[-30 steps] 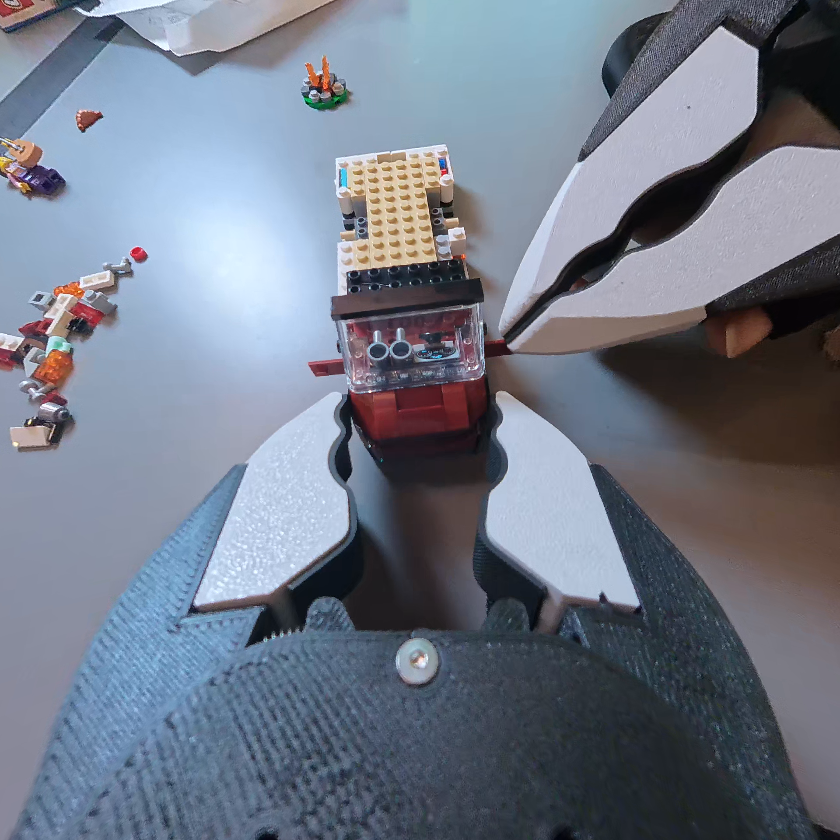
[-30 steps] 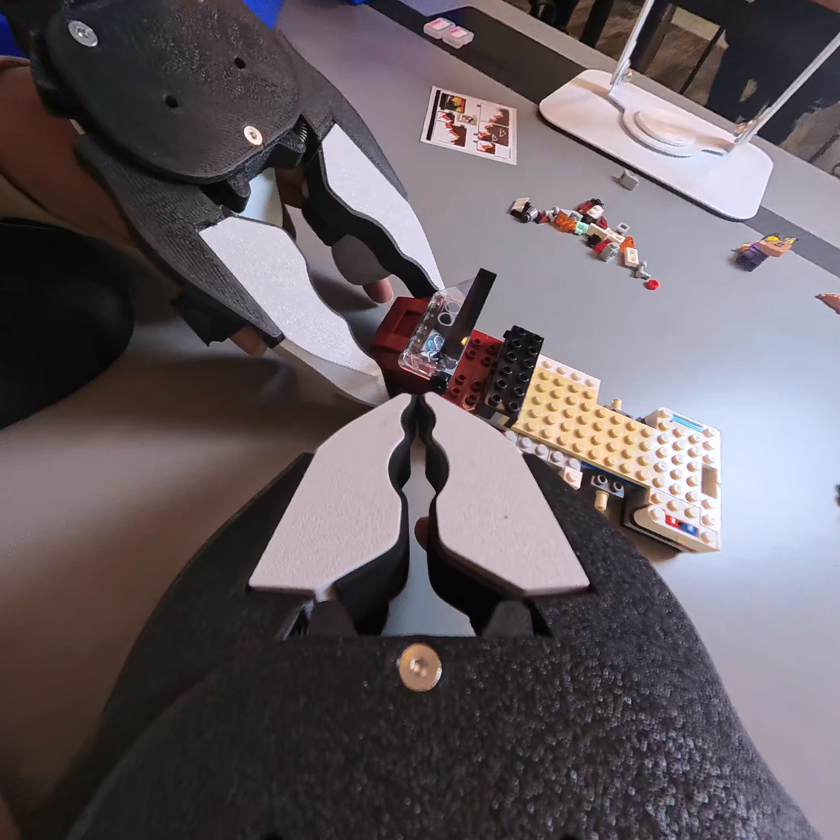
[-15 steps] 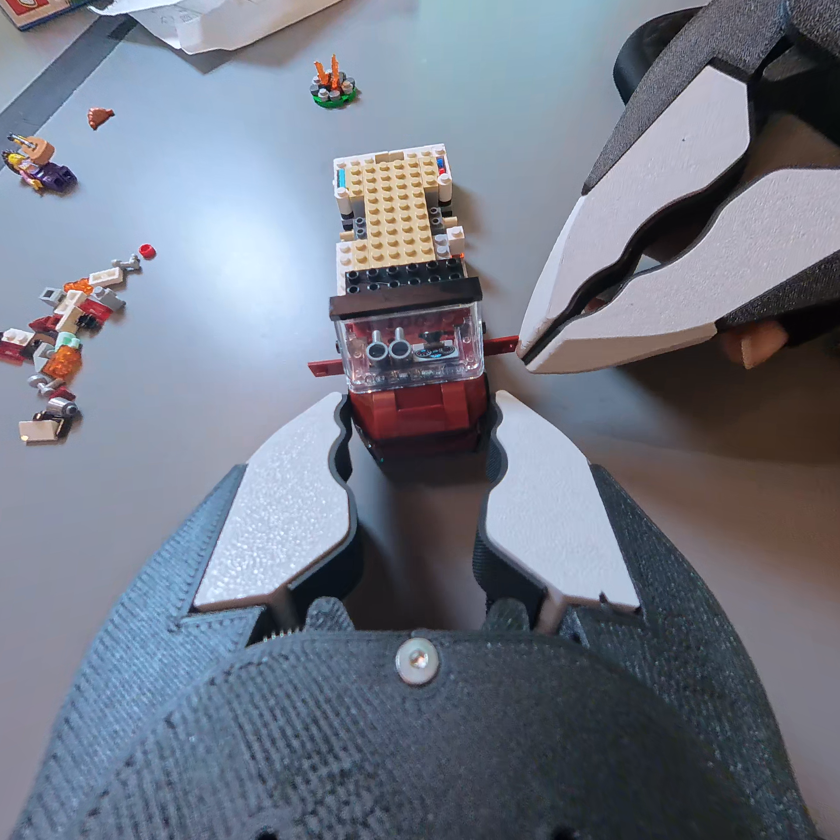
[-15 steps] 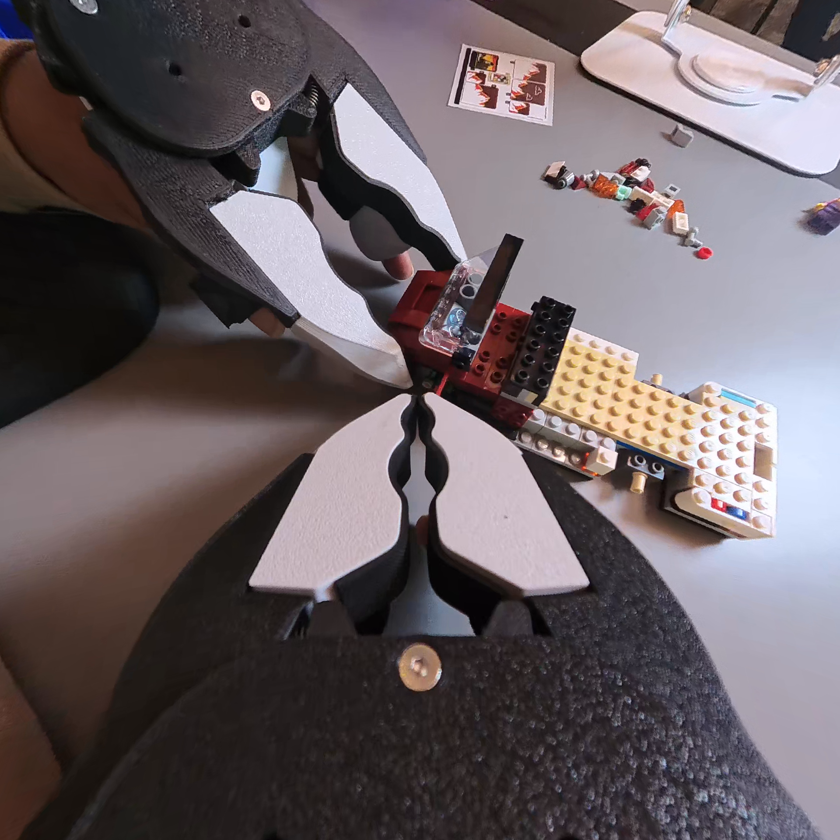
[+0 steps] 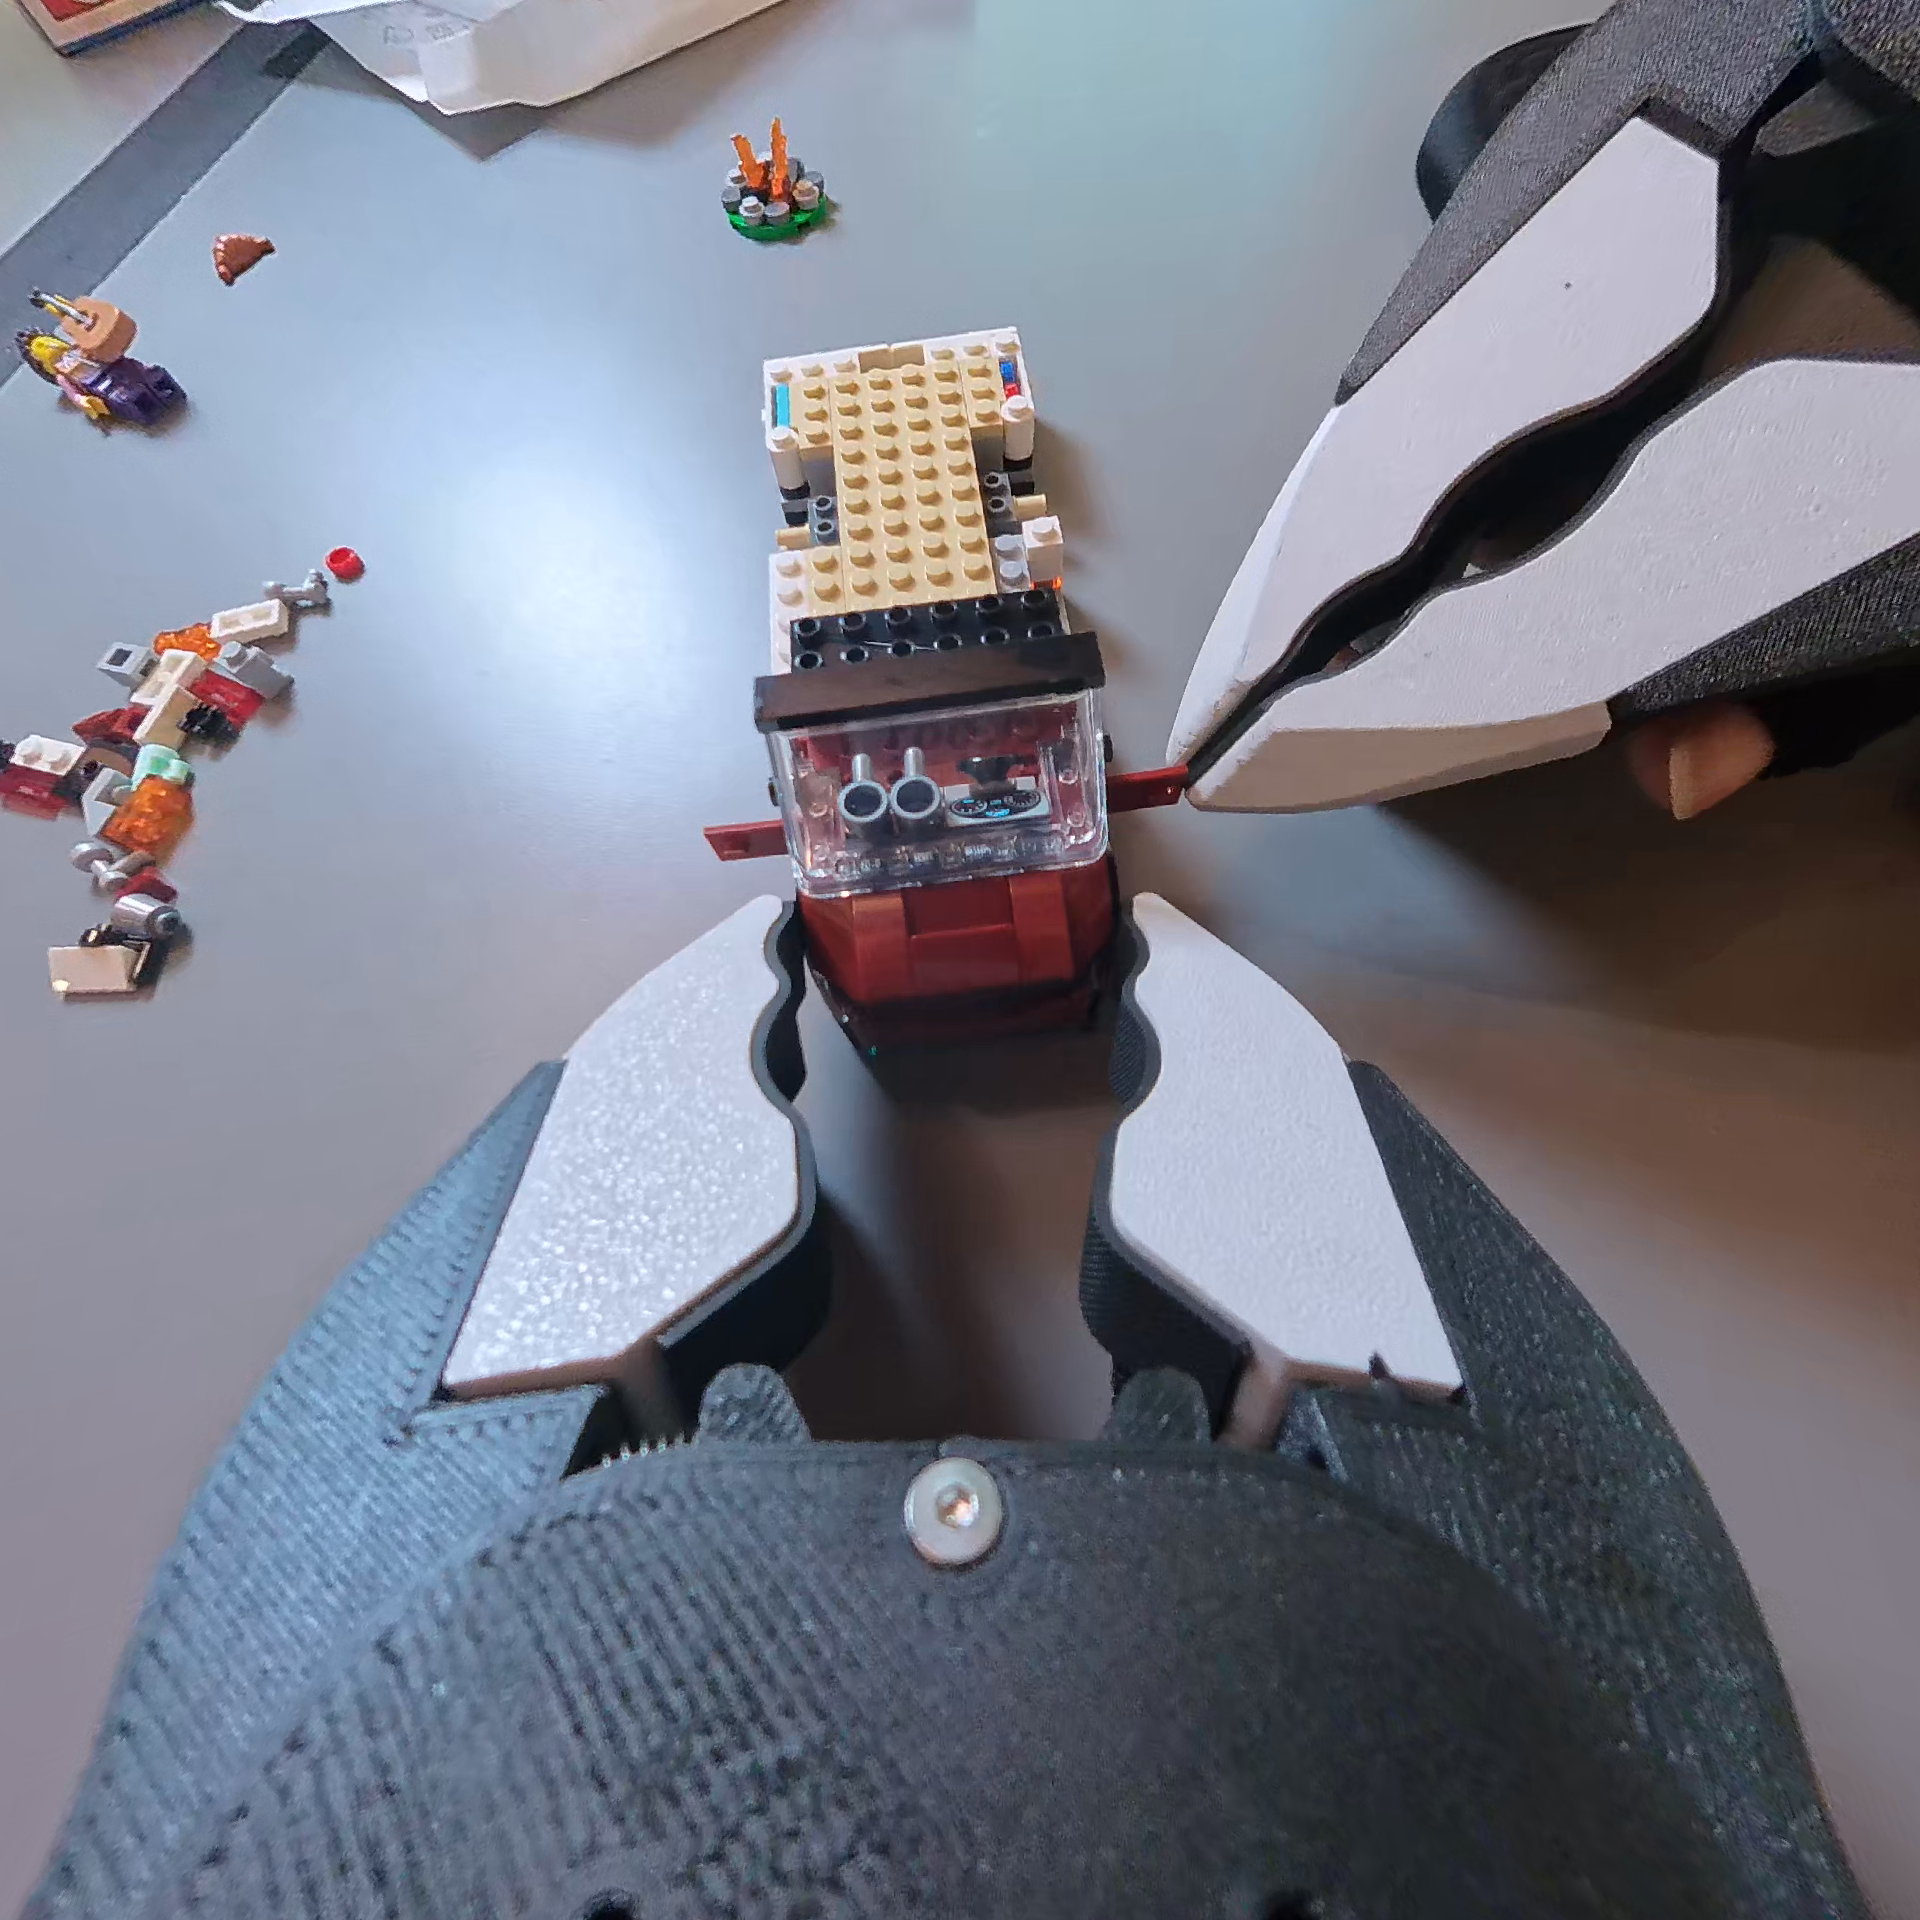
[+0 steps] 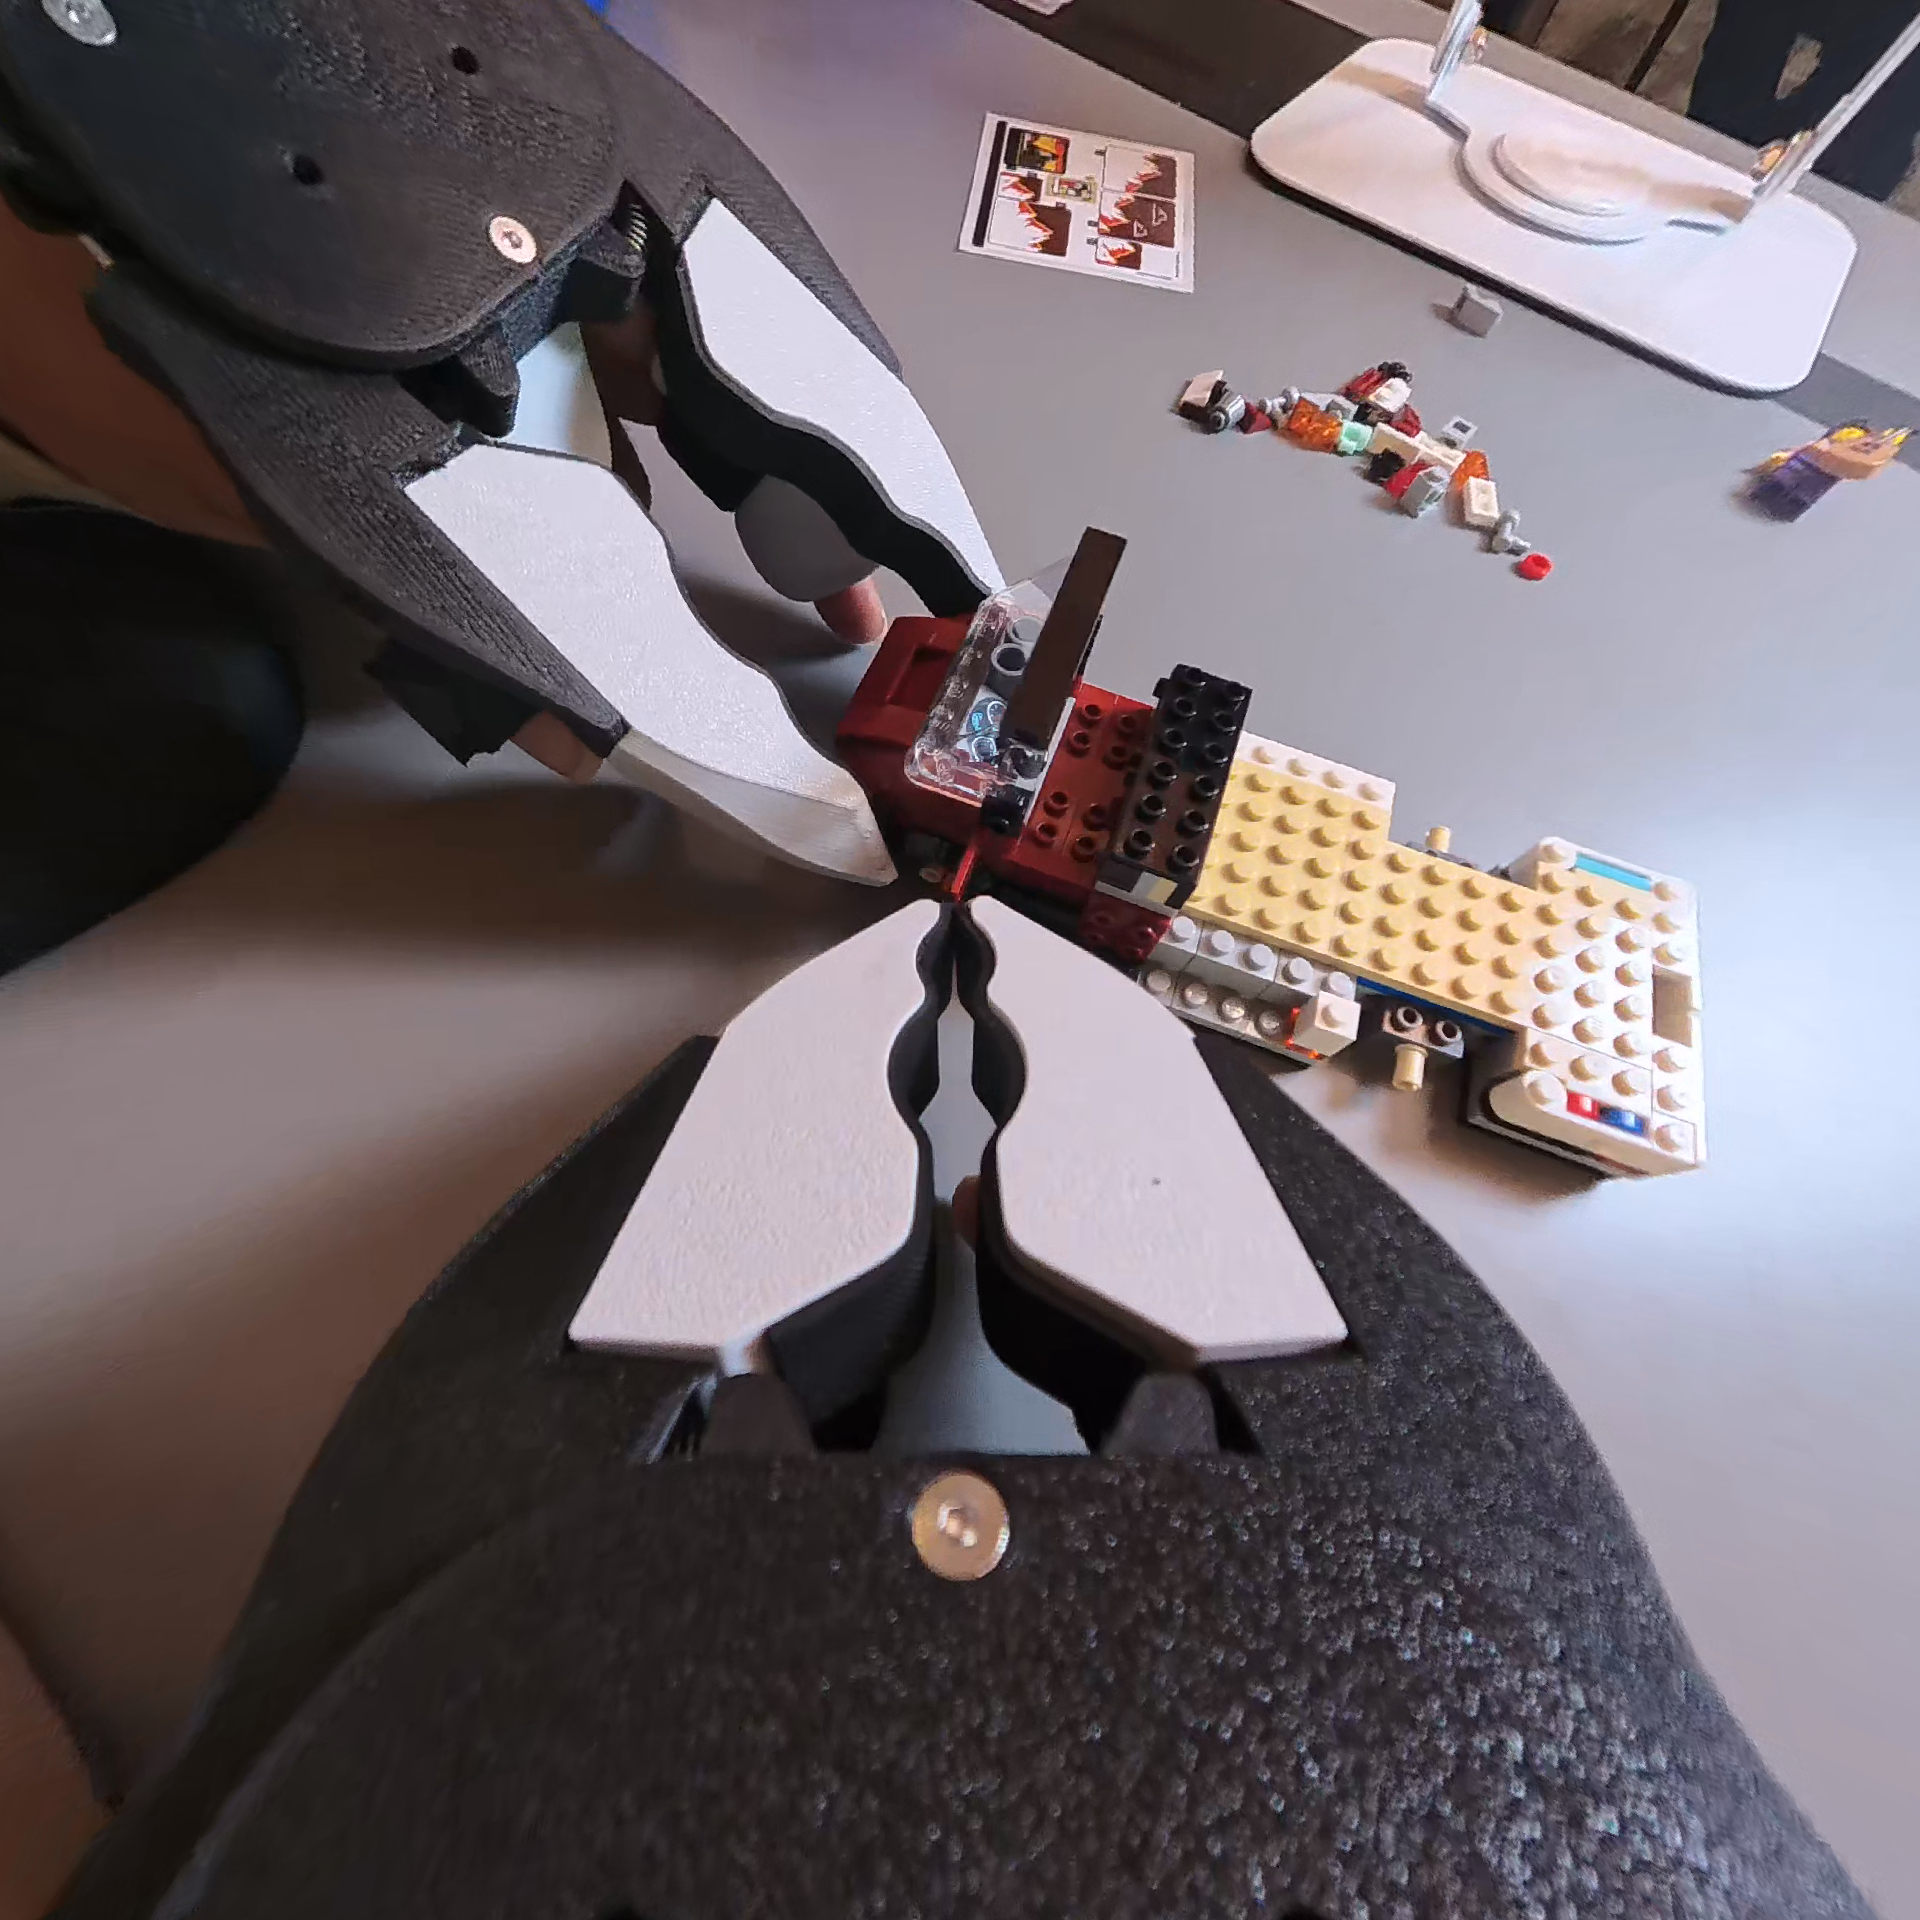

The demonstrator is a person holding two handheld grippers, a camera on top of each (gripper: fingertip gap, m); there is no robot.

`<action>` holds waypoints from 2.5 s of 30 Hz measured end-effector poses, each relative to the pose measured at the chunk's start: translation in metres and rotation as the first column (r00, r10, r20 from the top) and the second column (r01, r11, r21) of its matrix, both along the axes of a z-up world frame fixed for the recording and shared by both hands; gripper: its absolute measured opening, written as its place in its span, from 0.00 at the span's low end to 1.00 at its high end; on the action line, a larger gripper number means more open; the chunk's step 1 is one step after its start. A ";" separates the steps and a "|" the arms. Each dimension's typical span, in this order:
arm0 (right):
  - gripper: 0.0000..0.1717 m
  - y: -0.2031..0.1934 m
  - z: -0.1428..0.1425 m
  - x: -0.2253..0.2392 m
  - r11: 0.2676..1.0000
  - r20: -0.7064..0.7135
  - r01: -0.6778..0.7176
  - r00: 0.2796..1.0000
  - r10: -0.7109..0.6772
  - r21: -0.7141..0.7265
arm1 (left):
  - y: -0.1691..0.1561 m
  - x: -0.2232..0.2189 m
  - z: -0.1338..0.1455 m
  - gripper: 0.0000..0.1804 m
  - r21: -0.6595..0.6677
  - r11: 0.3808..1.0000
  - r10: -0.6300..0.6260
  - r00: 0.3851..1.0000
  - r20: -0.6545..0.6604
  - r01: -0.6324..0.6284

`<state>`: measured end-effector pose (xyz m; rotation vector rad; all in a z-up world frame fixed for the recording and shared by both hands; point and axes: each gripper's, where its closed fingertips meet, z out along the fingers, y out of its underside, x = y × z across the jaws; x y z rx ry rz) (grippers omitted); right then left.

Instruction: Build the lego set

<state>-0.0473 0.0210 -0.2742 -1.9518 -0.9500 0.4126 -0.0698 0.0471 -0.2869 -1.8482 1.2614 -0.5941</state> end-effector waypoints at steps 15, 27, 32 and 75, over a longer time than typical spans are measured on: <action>0.02 0.003 0.001 -0.001 0.999 -0.051 -0.028 0.998 0.026 -0.042 | -0.001 0.001 0.000 0.32 0.012 1.000 0.005 1.000 -0.006 -0.005; 0.02 0.008 0.001 0.008 0.996 -0.072 -0.056 0.996 0.051 -0.067 | -0.002 0.002 0.000 0.32 0.013 1.000 0.005 1.000 -0.007 -0.005; 0.06 0.015 0.001 0.013 0.999 -0.060 -0.013 0.998 0.010 -0.052 | -0.002 0.002 0.000 0.32 0.012 1.000 0.006 1.000 -0.007 -0.006; 0.25 0.014 0.049 0.059 0.667 -0.059 -0.708 0.695 0.717 -0.233 | 0.005 -0.027 0.001 0.35 0.072 0.962 -0.260 0.964 -0.059 0.264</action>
